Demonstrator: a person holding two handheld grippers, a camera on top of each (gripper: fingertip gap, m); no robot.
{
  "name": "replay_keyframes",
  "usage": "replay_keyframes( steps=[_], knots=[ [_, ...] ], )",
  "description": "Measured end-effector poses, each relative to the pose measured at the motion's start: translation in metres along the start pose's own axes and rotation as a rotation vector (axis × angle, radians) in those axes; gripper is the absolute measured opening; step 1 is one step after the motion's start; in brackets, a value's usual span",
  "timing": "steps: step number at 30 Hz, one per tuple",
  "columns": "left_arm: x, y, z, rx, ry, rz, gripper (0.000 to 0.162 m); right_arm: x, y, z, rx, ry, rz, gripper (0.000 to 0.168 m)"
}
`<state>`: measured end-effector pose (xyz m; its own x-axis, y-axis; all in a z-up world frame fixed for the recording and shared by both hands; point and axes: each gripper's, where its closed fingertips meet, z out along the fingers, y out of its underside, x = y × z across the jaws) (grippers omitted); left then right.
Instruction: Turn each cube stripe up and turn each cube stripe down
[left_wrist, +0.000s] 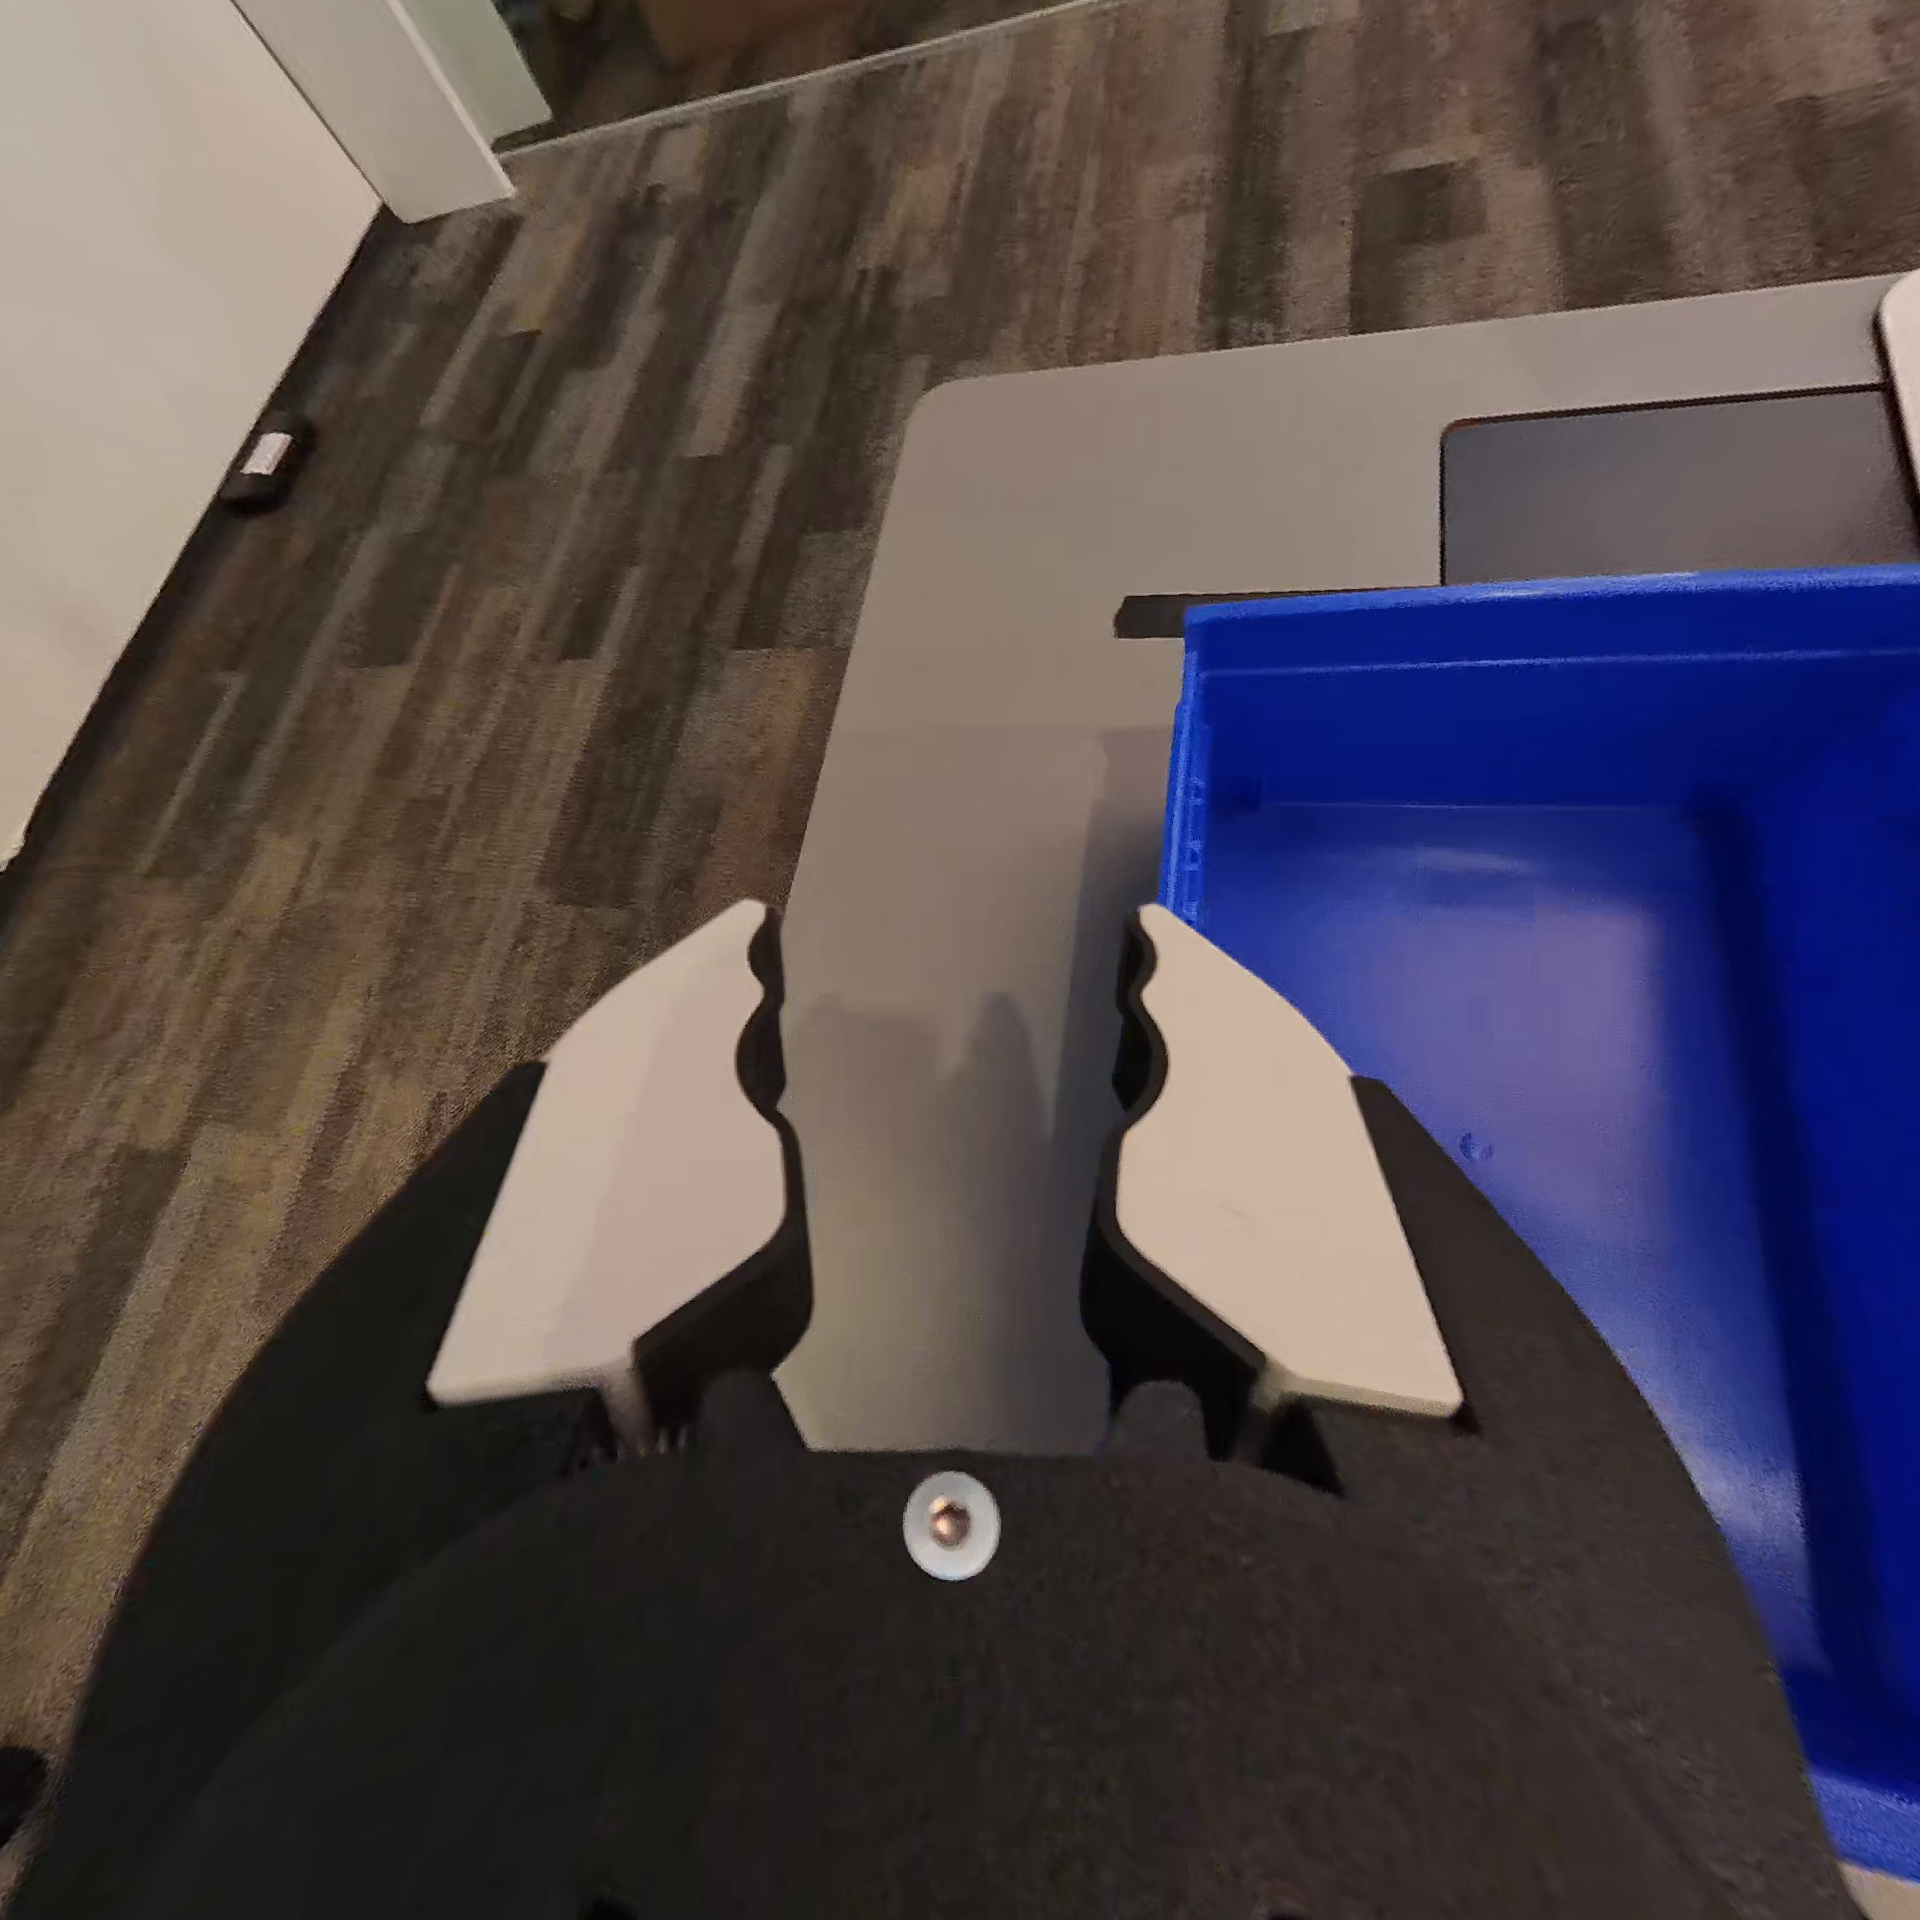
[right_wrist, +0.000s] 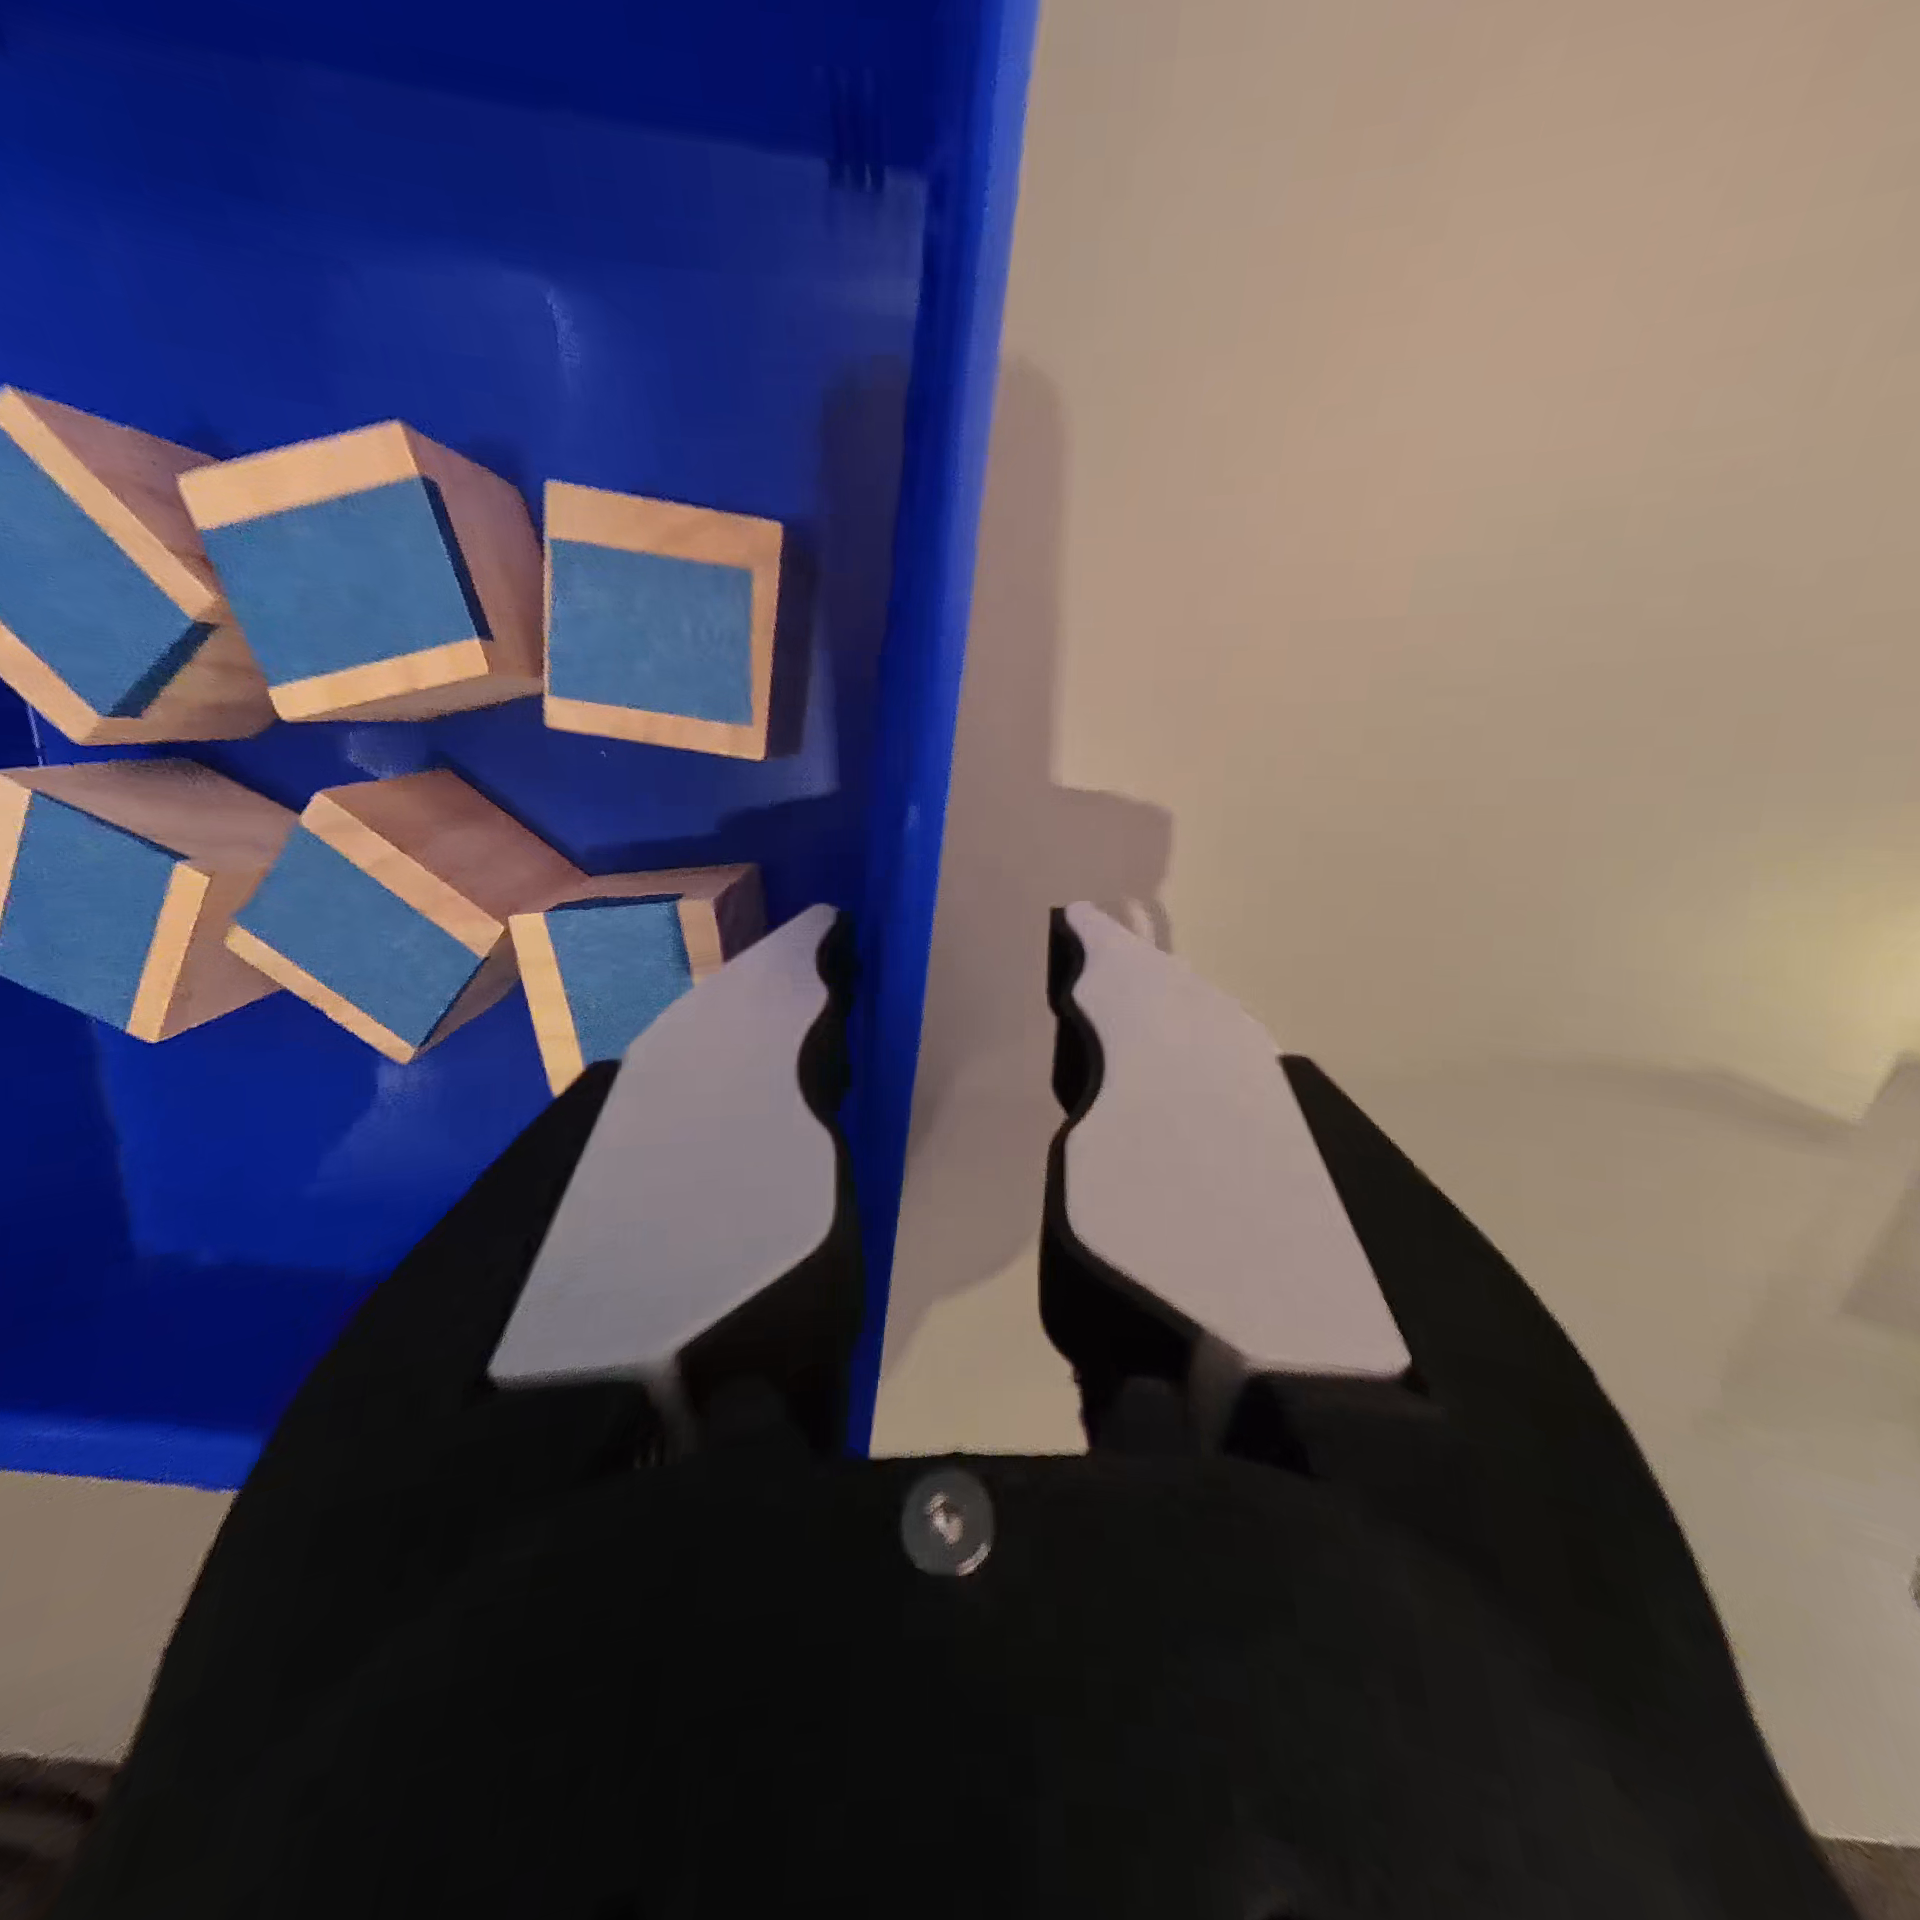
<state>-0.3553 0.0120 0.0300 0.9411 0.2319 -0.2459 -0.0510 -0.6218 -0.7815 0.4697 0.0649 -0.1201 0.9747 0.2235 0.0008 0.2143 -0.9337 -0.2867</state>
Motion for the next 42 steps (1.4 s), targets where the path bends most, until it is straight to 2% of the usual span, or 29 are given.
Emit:
replay_keyframes(
  steps=[2,4,8,12,24,28,31,35,40,42],
  knots=[
    [-0.002,0.0,0.003,-0.011,-0.037,0.004,0.064,-0.005,0.003,0.007,-0.032,-0.032,0.002,0.03],
    [-0.006,-0.001,0.004,-0.017,-0.098,0.035,0.066,-0.015,0.003,0.01,-0.046,-0.098,0.003,0.009],
    [-0.011,-0.005,0.003,-0.03,-0.21,0.116,0.063,-0.016,0.004,0.01,-0.051,-0.102,0.01,0.009],
    [0.001,-0.004,0.009,-0.076,-0.252,0.216,0.059,-0.015,0.004,0.01,-0.052,-0.104,0.003,0.009],
    [0.031,-0.002,0.016,-0.15,-0.261,0.335,0.059,-0.014,0.005,0.011,-0.056,-0.084,-0.018,0.012],
    [0.044,0.009,0.024,-0.188,-0.135,0.313,0.055,-0.014,0.006,0.011,-0.058,-0.085,-0.023,0.012],
    [0.053,0.023,0.027,-0.235,0.041,0.198,0.054,-0.015,0.007,0.011,-0.067,-0.083,-0.027,0.012],
    [0.05,0.038,0.028,-0.293,0.156,0.065,0.05,-0.015,0.008,0.011,-0.076,-0.085,-0.029,0.012],
    [0.057,0.071,0.039,-0.449,0.253,0.019,0.045,-0.015,0.011,0.012,-0.09,-0.089,-0.034,0.013],
    [0.066,0.084,0.042,-0.517,0.327,-0.005,0.035,-0.016,0.015,0.013,-0.111,-0.094,-0.04,0.013]
  ],
)
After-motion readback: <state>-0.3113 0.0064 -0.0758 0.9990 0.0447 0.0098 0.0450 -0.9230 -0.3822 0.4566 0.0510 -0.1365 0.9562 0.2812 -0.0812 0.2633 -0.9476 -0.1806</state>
